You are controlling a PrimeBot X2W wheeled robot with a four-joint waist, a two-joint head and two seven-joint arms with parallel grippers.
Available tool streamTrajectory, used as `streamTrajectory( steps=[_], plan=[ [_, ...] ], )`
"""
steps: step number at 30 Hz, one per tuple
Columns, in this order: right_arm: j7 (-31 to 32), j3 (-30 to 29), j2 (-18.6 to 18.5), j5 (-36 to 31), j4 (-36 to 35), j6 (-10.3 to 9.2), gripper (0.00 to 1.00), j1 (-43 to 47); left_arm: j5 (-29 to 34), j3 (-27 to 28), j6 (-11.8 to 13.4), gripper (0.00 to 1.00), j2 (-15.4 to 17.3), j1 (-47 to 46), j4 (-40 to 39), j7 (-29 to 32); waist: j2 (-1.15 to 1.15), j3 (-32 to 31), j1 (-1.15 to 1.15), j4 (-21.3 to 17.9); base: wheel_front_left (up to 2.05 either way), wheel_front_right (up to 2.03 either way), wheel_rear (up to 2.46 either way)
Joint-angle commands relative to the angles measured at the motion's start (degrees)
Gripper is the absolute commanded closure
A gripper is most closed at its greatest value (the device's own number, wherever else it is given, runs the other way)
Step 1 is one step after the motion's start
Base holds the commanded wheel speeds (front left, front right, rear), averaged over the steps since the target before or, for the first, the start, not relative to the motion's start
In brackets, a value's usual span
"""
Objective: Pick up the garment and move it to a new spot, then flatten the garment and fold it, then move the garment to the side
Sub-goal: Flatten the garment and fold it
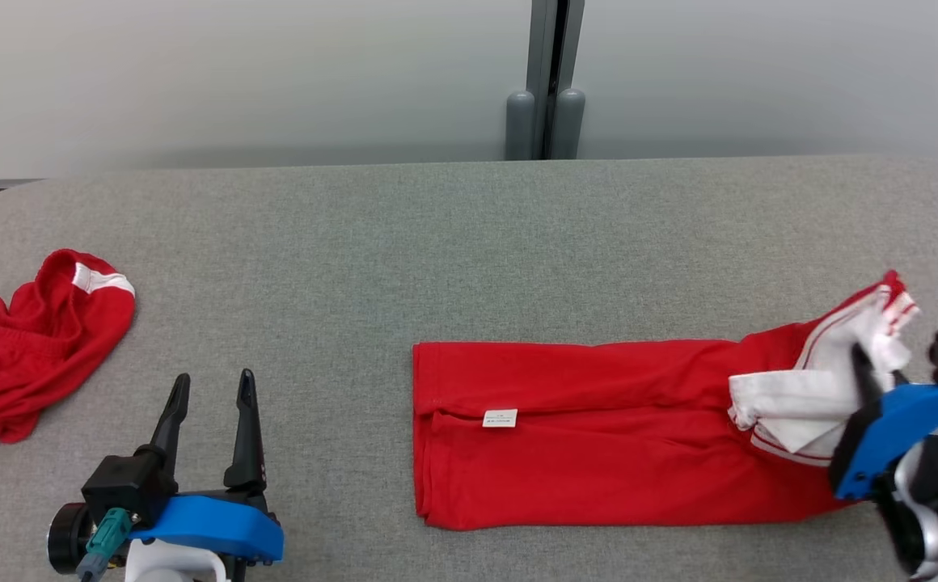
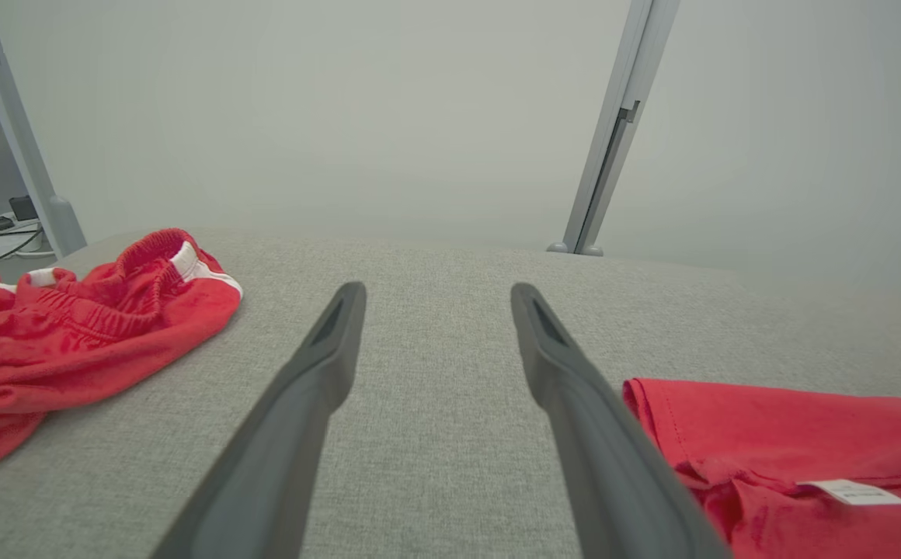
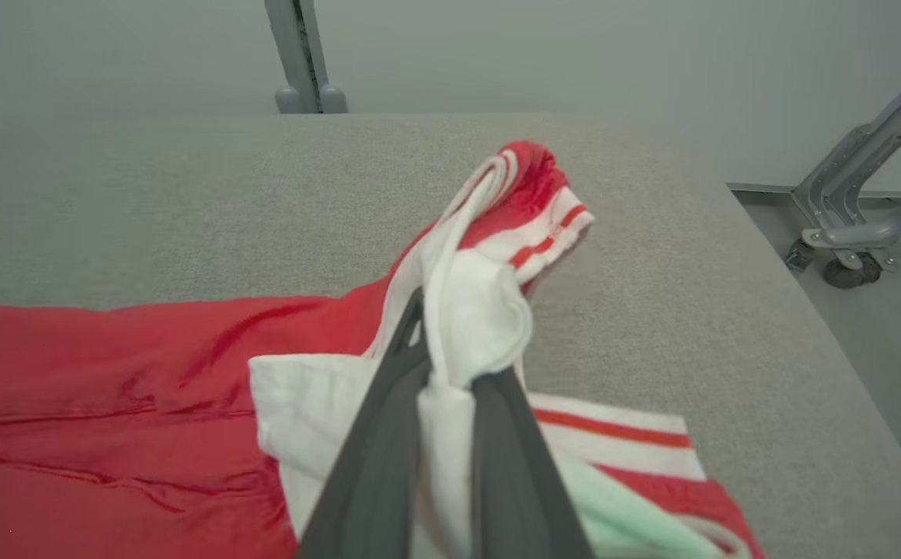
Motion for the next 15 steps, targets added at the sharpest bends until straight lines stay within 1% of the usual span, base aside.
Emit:
streamTrajectory(
  steps=[1, 4, 7, 11, 15],
  plan=[
    [0.46, 1.85, 0.52, 0.60, -0.78, 0.01, 1.00, 1.00, 0.26, 0.00, -0.32, 0.00, 0.24, 0.22, 0.02, -0.26, -0.01, -0.21, 0.00, -0.02, 0.00, 0.00, 0.00],
    [1.41, 8.98, 1.24, 2.42, -2.16, 0.01, 1.00, 1.53, 0.53, -0.28, -0.32, 0.00, 0.30, 0.23, 0.12, -0.26, -0.01, -0.65, 0.00, 0.03, 0.00, 0.00, 0.00],
    [1.89, 16.54, 1.55, 4.43, -1.46, 0.01, 1.00, 0.14, 0.55, -0.76, -0.41, 0.00, 0.33, 0.08, 0.18, -0.26, -0.01, -0.80, 0.00, 0.18, 0.00, 0.00, 0.00],
    [1.19, 24.98, 1.58, 9.00, 1.89, 0.01, 1.00, -2.48, 0.63, -1.52, -0.83, 0.00, 0.31, -0.58, 0.32, -0.17, -0.01, -0.59, 0.00, 1.05, 0.00, 0.00, 0.00],
    [-0.16, 31.54, 1.56, 13.56, 6.76, 0.01, 1.00, -5.31, 0.73, -2.28, -1.32, 0.00, 0.09, -1.24, 0.81, -0.11, -0.01, -0.25, 0.00, 2.65, 0.00, 0.00, 0.00]
  ],
)
